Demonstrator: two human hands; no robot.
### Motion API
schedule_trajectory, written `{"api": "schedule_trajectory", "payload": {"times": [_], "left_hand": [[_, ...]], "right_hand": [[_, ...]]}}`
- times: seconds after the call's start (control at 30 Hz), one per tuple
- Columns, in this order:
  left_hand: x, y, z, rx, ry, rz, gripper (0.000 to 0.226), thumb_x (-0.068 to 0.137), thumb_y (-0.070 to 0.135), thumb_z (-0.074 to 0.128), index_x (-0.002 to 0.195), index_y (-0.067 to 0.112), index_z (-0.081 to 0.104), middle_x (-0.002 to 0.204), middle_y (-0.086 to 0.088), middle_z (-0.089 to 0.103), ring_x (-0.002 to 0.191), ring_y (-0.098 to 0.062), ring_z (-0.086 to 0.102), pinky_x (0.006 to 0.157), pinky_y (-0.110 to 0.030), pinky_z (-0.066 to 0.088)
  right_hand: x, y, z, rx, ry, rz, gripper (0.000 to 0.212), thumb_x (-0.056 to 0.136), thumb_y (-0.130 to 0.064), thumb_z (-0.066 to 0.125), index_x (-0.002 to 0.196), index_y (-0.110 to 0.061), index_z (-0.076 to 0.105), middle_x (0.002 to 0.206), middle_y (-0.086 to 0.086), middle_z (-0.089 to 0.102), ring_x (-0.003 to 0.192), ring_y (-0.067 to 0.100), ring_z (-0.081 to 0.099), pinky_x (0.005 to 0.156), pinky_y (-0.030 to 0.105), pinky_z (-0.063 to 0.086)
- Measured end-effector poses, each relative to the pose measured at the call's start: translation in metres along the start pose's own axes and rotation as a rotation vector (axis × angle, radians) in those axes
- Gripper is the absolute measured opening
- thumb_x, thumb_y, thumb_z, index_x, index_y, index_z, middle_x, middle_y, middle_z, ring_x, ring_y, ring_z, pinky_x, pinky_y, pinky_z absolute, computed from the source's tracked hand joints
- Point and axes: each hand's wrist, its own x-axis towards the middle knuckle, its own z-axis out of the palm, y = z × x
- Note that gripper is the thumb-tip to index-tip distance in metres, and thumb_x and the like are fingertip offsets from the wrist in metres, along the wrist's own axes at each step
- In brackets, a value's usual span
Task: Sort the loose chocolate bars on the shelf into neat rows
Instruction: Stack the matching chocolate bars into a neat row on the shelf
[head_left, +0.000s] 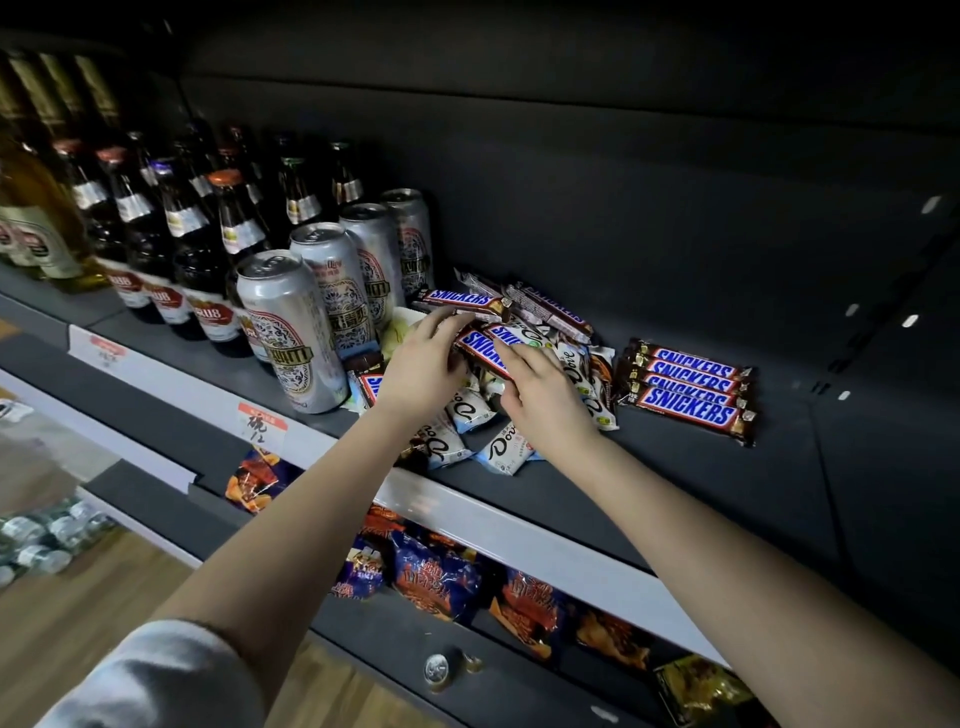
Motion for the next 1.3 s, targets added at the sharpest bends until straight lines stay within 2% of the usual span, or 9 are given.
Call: {"api": "schedule_trajectory", "payload": {"times": [0.17, 0.3, 0.43, 0.57, 0.73, 0.97, 1.2, 1.3], "left_hand": [[0.0, 0.0, -0.001, -0.005, 0.002, 0.021, 0.047, 0.083, 0.007, 0.054, 0.128, 0.018, 0.049, 0.142, -0.003, 0.041, 0.125, -0.029, 0.044, 0.093, -0.042, 0.044], [-0.002, 0.004, -0.004, 0.057, 0.014, 0.062, 0.038, 0.087, 0.006, 0.053, 0.124, 0.013, 0.047, 0.142, -0.003, 0.041, 0.126, -0.029, 0.041, 0.094, -0.04, 0.04], [-0.005, 0.009, -0.007, 0.22, 0.001, 0.01, 0.033, 0.093, 0.018, 0.047, 0.126, 0.016, 0.043, 0.129, -0.004, 0.054, 0.117, -0.031, 0.042, 0.09, -0.044, 0.035], [-0.002, 0.012, -0.007, 0.322, 0.017, 0.01, 0.034, 0.094, 0.032, 0.047, 0.123, 0.015, 0.045, 0.125, -0.004, 0.056, 0.116, -0.031, 0.044, 0.093, -0.043, 0.032], [0.006, 0.034, -0.003, 0.236, 0.033, 0.097, 0.036, 0.089, 0.037, 0.056, 0.121, 0.02, 0.051, 0.124, 0.0, 0.058, 0.119, -0.028, 0.042, 0.093, -0.04, 0.031], [0.015, 0.071, 0.021, 0.242, 0.048, 0.229, 0.034, 0.088, 0.035, 0.057, 0.118, 0.018, 0.055, 0.116, -0.002, 0.062, 0.115, -0.03, 0.047, 0.1, -0.044, 0.029], [0.01, 0.119, 0.05, 0.149, 0.04, 0.334, 0.033, 0.083, 0.035, 0.065, 0.11, 0.017, 0.06, 0.107, -0.006, 0.066, 0.105, -0.033, 0.053, 0.1, -0.044, 0.028], [0.005, 0.134, 0.062, 0.121, 0.024, 0.373, 0.033, 0.082, 0.035, 0.065, 0.111, 0.018, 0.06, 0.107, -0.004, 0.066, 0.108, -0.031, 0.053, 0.103, -0.048, 0.028]], "right_hand": [[0.003, 0.005, 0.004, 0.001, 0.052, -0.053, 0.055, 0.09, -0.002, 0.048, 0.142, -0.009, 0.033, 0.134, 0.01, 0.045, 0.124, 0.025, 0.037, 0.102, 0.035, 0.037], [-0.001, 0.014, 0.002, -0.088, 0.106, -0.113, 0.057, 0.081, 0.003, 0.058, 0.136, -0.008, 0.045, 0.127, 0.012, 0.051, 0.116, 0.029, 0.047, 0.081, 0.038, 0.051], [-0.001, 0.019, -0.001, -0.147, 0.177, -0.115, 0.049, 0.076, 0.001, 0.067, 0.123, -0.006, 0.056, 0.114, 0.012, 0.057, 0.103, 0.031, 0.055, 0.072, 0.04, 0.055], [0.0, 0.027, -0.012, -0.142, 0.234, -0.042, 0.041, 0.077, -0.005, 0.071, 0.116, -0.003, 0.06, 0.107, 0.014, 0.059, 0.1, 0.032, 0.057, 0.082, 0.042, 0.053], [-0.011, 0.04, -0.029, -0.192, 0.287, 0.006, 0.039, 0.079, -0.003, 0.067, 0.117, -0.001, 0.06, 0.108, 0.015, 0.06, 0.103, 0.033, 0.056, 0.09, 0.042, 0.048], [-0.041, 0.064, -0.052, -0.268, 0.354, 0.099, 0.04, 0.074, 0.0, 0.071, 0.114, -0.001, 0.062, 0.103, 0.013, 0.062, 0.096, 0.032, 0.058, 0.084, 0.039, 0.051], [-0.087, 0.09, -0.078, -0.323, 0.349, 0.236, 0.039, 0.076, 0.002, 0.068, 0.114, -0.004, 0.063, 0.106, 0.011, 0.061, 0.099, 0.031, 0.058, 0.088, 0.039, 0.05], [-0.103, 0.097, -0.087, -0.347, 0.328, 0.282, 0.037, 0.079, 0.001, 0.066, 0.115, -0.004, 0.062, 0.107, 0.012, 0.061, 0.1, 0.031, 0.056, 0.09, 0.042, 0.05]]}}
